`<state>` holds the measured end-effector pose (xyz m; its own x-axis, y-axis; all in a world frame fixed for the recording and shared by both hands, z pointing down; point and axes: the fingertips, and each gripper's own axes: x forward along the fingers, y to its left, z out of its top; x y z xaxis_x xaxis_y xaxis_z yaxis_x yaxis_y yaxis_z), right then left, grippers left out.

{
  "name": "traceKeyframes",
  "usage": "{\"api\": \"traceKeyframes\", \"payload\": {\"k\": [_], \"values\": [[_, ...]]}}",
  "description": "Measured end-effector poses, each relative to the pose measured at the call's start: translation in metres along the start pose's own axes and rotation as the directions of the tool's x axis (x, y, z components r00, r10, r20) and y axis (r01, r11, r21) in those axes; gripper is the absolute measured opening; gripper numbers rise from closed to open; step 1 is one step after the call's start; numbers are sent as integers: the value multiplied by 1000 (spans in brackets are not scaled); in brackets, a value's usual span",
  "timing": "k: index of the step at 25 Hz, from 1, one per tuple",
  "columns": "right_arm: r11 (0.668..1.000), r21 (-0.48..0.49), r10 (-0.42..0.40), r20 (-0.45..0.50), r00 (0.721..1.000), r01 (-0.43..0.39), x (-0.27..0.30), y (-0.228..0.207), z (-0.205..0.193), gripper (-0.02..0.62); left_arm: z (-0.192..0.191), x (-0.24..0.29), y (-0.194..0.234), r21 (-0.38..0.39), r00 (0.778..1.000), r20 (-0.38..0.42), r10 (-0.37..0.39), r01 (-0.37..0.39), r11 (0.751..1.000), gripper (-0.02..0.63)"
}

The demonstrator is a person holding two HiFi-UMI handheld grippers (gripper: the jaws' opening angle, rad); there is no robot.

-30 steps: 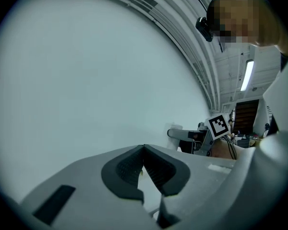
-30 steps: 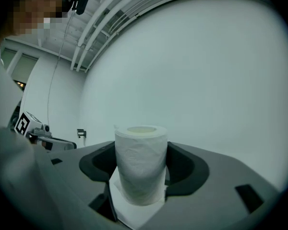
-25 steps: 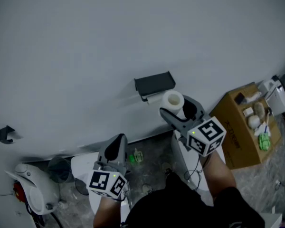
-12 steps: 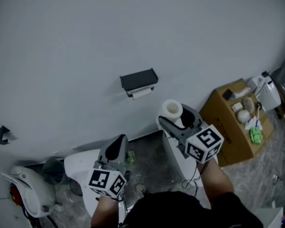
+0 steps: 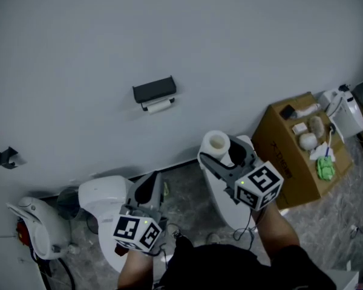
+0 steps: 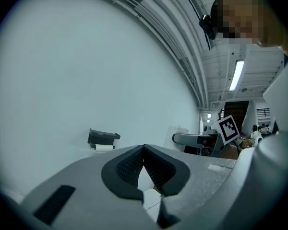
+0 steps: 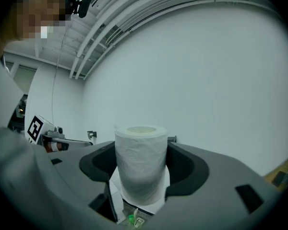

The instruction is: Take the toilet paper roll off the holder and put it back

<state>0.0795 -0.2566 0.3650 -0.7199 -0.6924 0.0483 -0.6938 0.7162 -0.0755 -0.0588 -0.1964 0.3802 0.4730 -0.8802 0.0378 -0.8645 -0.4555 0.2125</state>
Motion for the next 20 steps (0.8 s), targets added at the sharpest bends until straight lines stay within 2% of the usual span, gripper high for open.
{"api": "traceKeyframes", "payload": {"k": [5,9,15,20], "values": [[997,20,81,-3,997,-81,-36,10,-9,296,-14,-25,-43,16,997,-11,77,-77,997,3],[990,41,136,-6,991,-136,-47,27,-14,296,-15,-49,-57,27,991,-14,136,-136,990,3],[976,51,215,-15,977,-214,-37,71,-22,296,-19,-95,-46,12,976,-4,219,-219,976,3],[964,43,266,-29,964,-264,-22,139,-29,296,-22,-161,-19,-10,962,10,274,-274,962,3]]}}
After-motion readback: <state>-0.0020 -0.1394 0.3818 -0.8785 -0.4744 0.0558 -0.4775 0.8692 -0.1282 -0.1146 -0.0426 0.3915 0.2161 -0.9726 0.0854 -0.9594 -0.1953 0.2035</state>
